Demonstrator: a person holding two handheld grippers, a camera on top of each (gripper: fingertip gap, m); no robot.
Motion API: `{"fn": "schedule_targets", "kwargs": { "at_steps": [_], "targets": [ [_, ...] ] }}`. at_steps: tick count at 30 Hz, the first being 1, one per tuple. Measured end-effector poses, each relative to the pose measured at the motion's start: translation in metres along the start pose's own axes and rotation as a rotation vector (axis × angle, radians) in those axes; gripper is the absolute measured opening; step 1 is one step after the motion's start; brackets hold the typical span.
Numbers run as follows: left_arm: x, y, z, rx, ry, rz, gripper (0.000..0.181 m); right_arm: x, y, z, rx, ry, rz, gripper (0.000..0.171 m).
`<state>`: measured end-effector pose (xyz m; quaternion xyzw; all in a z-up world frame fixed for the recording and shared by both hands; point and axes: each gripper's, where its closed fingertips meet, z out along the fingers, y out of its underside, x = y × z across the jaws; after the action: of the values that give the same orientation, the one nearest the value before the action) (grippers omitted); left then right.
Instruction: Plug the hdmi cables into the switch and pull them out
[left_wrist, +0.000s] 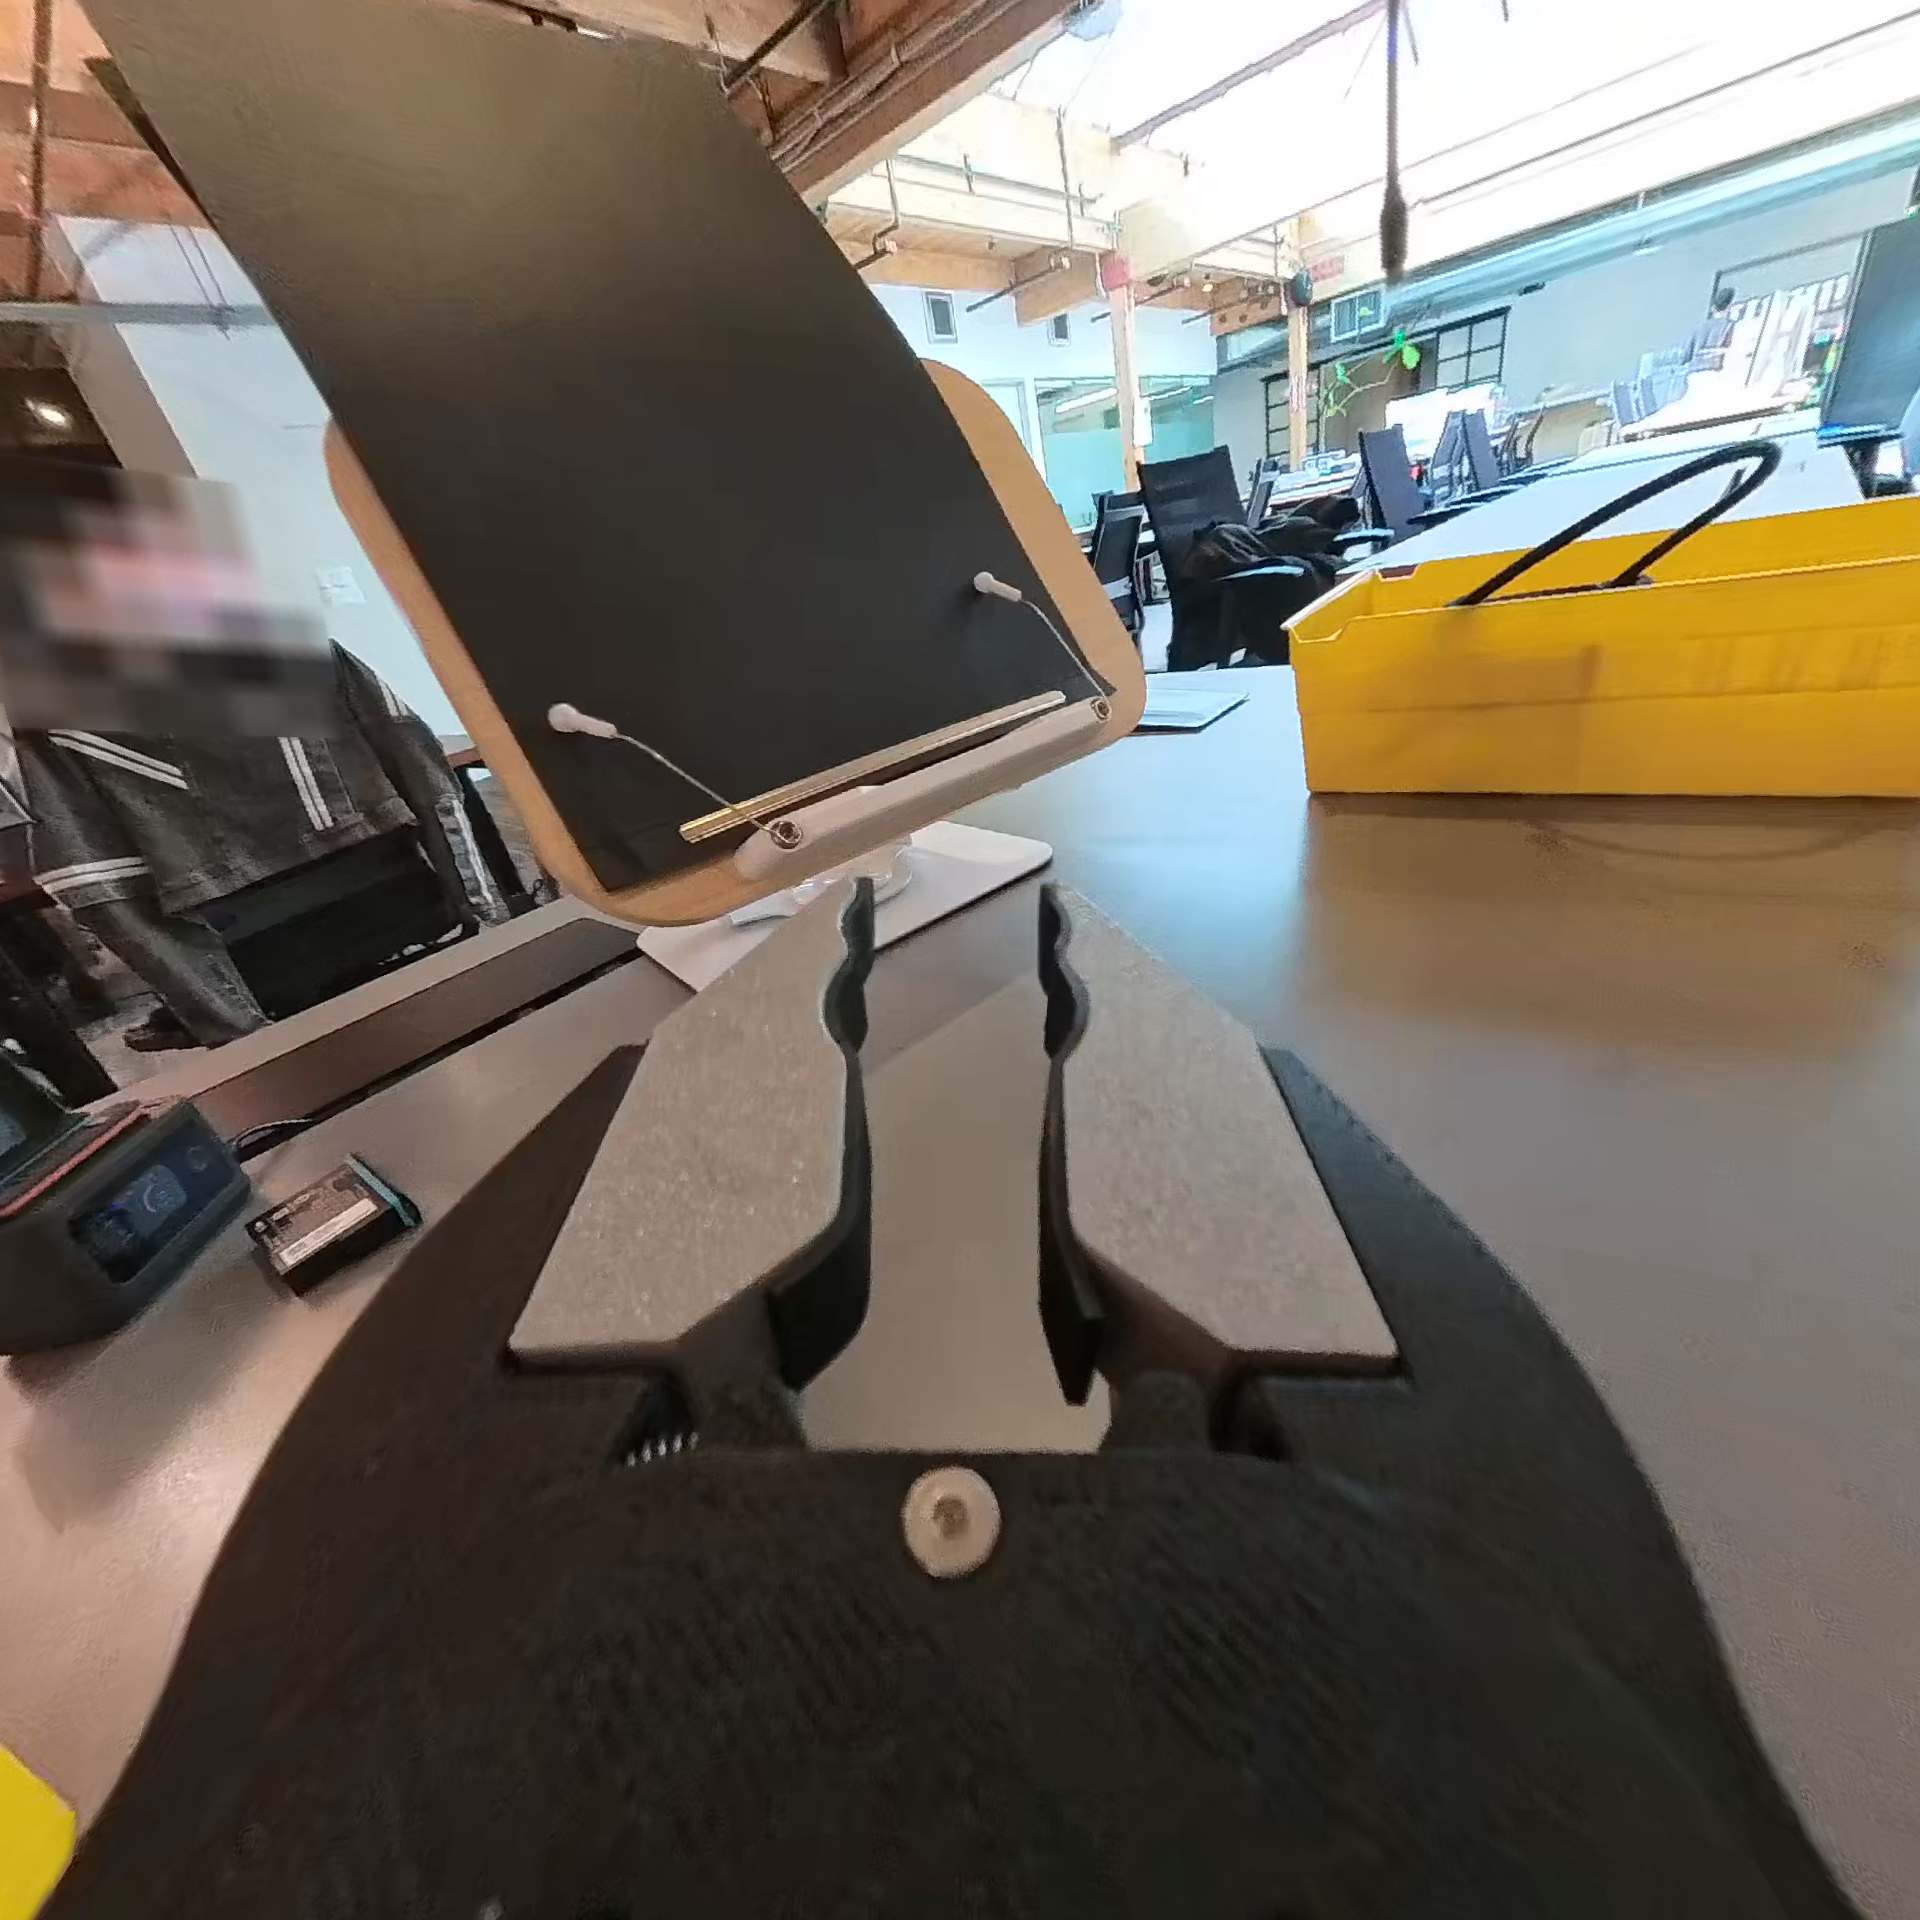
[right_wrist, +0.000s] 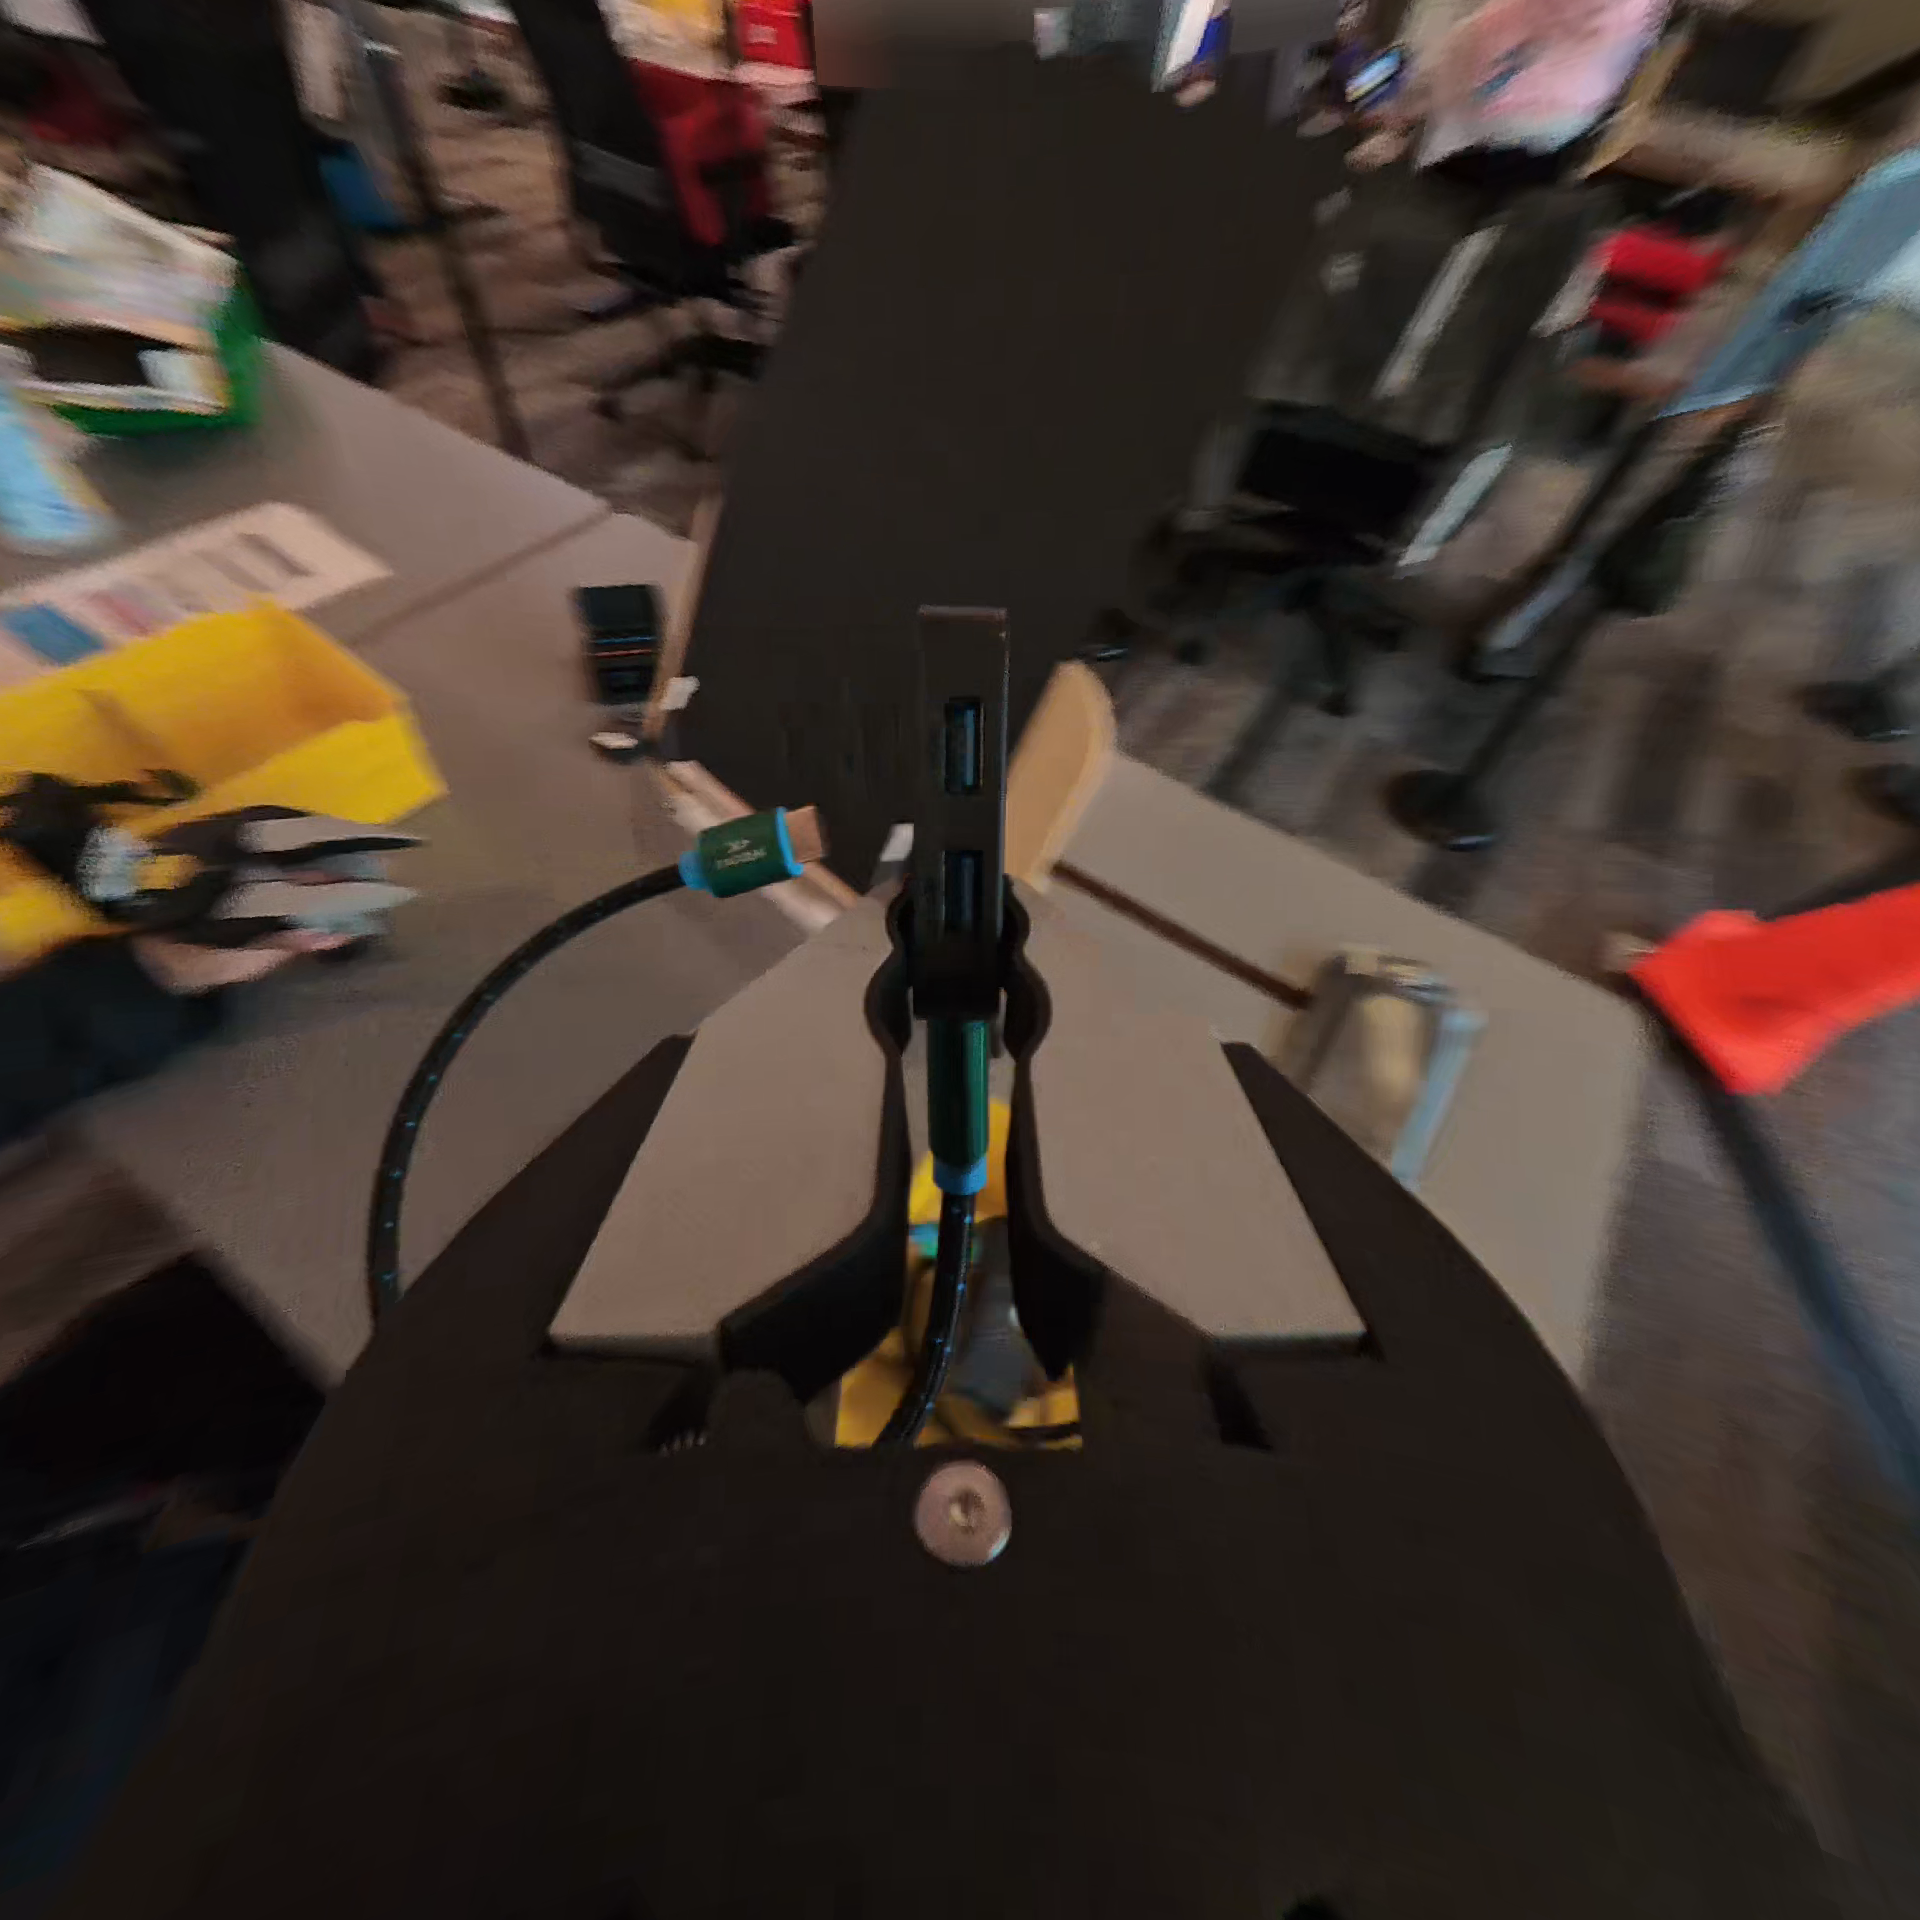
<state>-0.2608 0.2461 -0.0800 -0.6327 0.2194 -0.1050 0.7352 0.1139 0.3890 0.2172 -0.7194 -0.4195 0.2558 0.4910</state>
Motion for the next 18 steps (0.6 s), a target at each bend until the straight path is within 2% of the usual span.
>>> {"fn": "schedule_targets", "kwargs": {
  "at_steps": [5,7,9,13,15,16,18],
  "targets": [
    [0.005,0.009,0.003,-0.043,0.009,0.06,0.028,0.068,0.014,-0.01,0.11,0.445,-0.293,0.011],
    [0.006,0.009,0.003,-0.041,0.005,0.082,0.027,0.084,0.035,0.001,0.07,0.591,-0.474,0.011],
    [0.006,0.01,0.002,-0.051,0.0,0.101,0.027,0.09,0.072,0.025,-0.052,0.651,-0.647,0.011],
    [0.005,0.012,0.002,-0.061,-0.006,0.116,0.026,0.066,0.192,0.088,-0.437,0.428,-0.924,0.012],
    [0.005,0.012,0.003,-0.064,-0.001,0.117,0.026,0.049,0.251,0.107,-0.62,0.245,-0.982,0.014],
    [0.005,0.013,0.003,-0.064,-0.002,0.119,0.026,0.041,0.272,0.112,-0.696,0.177,-0.98,0.016],
    [0.004,0.013,0.003,-0.066,-0.004,0.118,0.025,0.037,0.284,0.122,-0.743,0.145,-0.98,0.015]
  ]
}}
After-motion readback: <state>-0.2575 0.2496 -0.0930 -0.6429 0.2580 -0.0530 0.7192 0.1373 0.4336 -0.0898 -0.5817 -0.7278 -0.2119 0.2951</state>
